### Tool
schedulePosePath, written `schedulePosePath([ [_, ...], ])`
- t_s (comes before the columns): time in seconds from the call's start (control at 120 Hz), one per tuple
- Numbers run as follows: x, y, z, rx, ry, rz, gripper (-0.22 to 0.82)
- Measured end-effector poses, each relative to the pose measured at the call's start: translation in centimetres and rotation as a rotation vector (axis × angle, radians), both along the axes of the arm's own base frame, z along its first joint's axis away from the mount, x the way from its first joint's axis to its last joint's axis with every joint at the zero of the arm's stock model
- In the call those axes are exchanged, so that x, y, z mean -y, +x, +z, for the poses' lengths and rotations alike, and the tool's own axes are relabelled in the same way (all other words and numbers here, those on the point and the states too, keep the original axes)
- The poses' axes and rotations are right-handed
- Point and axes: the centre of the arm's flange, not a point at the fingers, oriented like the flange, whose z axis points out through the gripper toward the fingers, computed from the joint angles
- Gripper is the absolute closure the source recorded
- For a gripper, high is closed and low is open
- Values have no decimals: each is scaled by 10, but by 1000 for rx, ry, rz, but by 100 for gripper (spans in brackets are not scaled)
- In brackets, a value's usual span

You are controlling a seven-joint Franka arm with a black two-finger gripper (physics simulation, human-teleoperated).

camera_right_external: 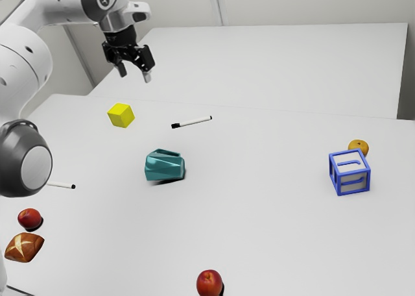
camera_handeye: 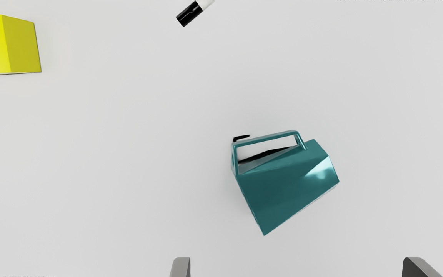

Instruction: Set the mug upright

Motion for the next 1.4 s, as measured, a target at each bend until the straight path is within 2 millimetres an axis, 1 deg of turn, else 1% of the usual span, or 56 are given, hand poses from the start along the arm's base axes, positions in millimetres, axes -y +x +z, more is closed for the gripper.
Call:
schedulePosePath([
  [0.067, -2, 0, 0, 2, 0, 2, 0],
  [0.292, 3, -1, -4, -13, 9, -5, 0],
  [0.333, 3, -3, -4, -17, 7, -4, 0],
  [0.392, 0, -10, -10, -38, -8, 0, 0],
  [0.442, -2, -23, -16, -59, -35, 4, 0],
  [0.5, -15, -49, -29, -95, -80, 26, 0],
  [0.575, -34, -88, -59, -133, -134, 64, 0],
  [0.65, -55, -118, -84, -141, -190, 118, 0],
  [0.783, -100, -149, -118, -116, -266, 234, 0],
  [0.867, -122, -160, -141, -93, -317, 301, 0],
  [0.908, -128, -162, -150, -74, -338, 322, 0],
  [0.967, -132, -160, -161, -46, -363, 339, 0],
  [1.1, -133, -145, -190, 10, -432, 377, 0],
  [1.142, -125, -139, -198, 22, -450, 371, 0],
  [1.217, -95, -124, -212, 31, -485, 333, 0],
  [1.25, -86, -120, -218, 35, -500, 321, 0],
  [1.283, -81, -117, -223, 41, -515, 319, 0],
  [1.4, -77, -110, -240, 65, -568, 333, 0],
])
